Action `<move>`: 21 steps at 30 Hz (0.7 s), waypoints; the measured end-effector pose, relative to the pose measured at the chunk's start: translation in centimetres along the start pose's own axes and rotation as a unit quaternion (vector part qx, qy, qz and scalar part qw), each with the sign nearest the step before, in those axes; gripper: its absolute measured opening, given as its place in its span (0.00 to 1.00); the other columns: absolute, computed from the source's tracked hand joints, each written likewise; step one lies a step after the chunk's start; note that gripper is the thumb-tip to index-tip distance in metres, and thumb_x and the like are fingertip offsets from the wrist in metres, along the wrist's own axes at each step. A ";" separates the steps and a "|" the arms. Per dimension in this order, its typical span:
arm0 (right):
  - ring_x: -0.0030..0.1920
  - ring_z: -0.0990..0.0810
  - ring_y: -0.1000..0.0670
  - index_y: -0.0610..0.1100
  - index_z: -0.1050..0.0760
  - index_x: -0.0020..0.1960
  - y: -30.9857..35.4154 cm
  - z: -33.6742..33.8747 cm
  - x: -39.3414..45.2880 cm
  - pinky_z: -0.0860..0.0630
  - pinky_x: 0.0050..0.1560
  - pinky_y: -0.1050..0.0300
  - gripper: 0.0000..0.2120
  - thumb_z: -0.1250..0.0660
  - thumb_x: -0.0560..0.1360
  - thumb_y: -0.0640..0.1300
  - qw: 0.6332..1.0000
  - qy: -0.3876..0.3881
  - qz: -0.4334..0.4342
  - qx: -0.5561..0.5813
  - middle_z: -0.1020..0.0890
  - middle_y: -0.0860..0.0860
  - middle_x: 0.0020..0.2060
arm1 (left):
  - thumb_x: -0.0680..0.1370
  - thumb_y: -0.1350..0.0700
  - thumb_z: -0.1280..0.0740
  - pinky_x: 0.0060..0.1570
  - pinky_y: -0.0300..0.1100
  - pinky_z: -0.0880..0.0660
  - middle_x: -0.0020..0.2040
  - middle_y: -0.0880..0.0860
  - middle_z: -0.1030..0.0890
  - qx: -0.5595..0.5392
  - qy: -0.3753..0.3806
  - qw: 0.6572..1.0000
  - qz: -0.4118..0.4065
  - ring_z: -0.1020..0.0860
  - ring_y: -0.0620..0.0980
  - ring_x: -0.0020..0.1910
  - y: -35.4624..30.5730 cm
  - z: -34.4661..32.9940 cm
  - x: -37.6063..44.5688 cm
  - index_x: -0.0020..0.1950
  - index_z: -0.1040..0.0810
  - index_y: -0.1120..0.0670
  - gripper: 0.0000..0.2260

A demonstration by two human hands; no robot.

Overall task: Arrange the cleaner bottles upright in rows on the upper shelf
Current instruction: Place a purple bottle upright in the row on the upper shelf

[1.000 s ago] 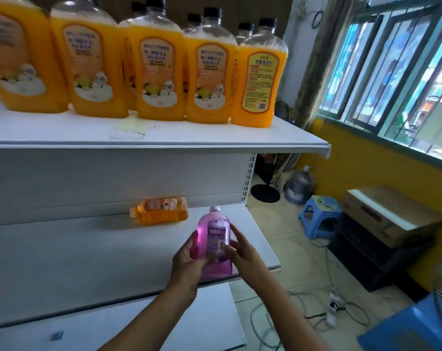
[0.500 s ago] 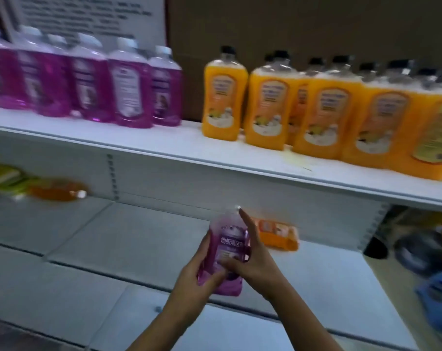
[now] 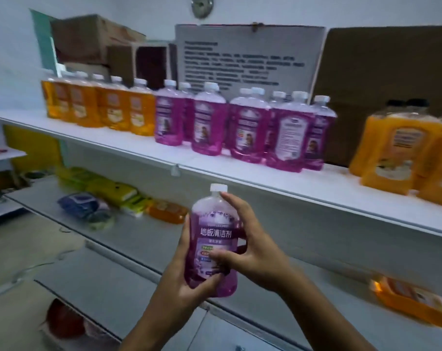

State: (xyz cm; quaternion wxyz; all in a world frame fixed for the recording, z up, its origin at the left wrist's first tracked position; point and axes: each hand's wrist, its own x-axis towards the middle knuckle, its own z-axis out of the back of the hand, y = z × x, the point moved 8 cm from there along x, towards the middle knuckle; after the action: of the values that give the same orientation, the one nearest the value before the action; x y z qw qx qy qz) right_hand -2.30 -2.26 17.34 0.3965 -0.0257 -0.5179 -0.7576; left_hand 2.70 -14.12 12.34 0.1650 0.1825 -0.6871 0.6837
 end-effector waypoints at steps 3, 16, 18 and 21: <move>0.69 0.27 0.50 0.62 0.43 0.76 3.2 -2.8 3.5 0.18 0.55 0.53 0.42 0.24 0.73 0.40 0.999 -0.006 0.034 -0.002 0.36 0.54 0.72 | 0.69 0.50 0.25 0.52 0.36 0.22 0.63 0.29 0.26 0.023 0.003 0.999 -0.042 0.21 0.40 0.61 -2.3 4.5 1.0 0.75 0.51 0.33 0.45; 0.74 0.32 0.46 0.49 0.46 0.80 13.1 4.7 5.6 0.21 0.62 0.47 0.43 0.25 0.73 0.43 0.973 -0.142 0.098 -0.154 0.40 0.49 0.76 | 0.75 0.59 0.29 0.62 0.52 0.24 0.75 0.49 0.36 0.002 0.161 0.967 -0.196 0.27 0.46 0.69 -10.6 1.3 9.5 0.79 0.62 0.44 0.48; 0.73 0.31 0.45 0.48 0.47 0.80 13.6 6.9 4.6 0.21 0.62 0.46 0.43 0.25 0.73 0.43 0.966 -0.167 0.093 -0.177 0.38 0.46 0.75 | 0.75 0.54 0.29 0.63 0.53 0.25 0.74 0.47 0.36 0.017 0.188 0.958 -0.214 0.27 0.45 0.68 -11.2 -1.2 10.7 0.78 0.65 0.42 0.48; 0.71 0.29 0.46 0.47 0.47 0.79 13.9 10.4 2.7 0.19 0.59 0.53 0.43 0.25 0.73 0.37 0.946 -0.205 0.077 -0.240 0.38 0.45 0.75 | 0.75 0.49 0.29 0.66 0.47 0.28 0.76 0.51 0.36 0.100 0.214 0.943 -0.235 0.28 0.41 0.67 -12.0 -5.4 12.4 0.76 0.70 0.42 0.51</move>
State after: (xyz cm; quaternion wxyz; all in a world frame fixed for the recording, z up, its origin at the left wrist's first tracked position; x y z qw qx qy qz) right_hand 0.69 2.48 33.98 0.3207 -0.3147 -0.3874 -0.8050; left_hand -2.59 -9.05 28.84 0.4450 0.2033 -0.5009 0.7140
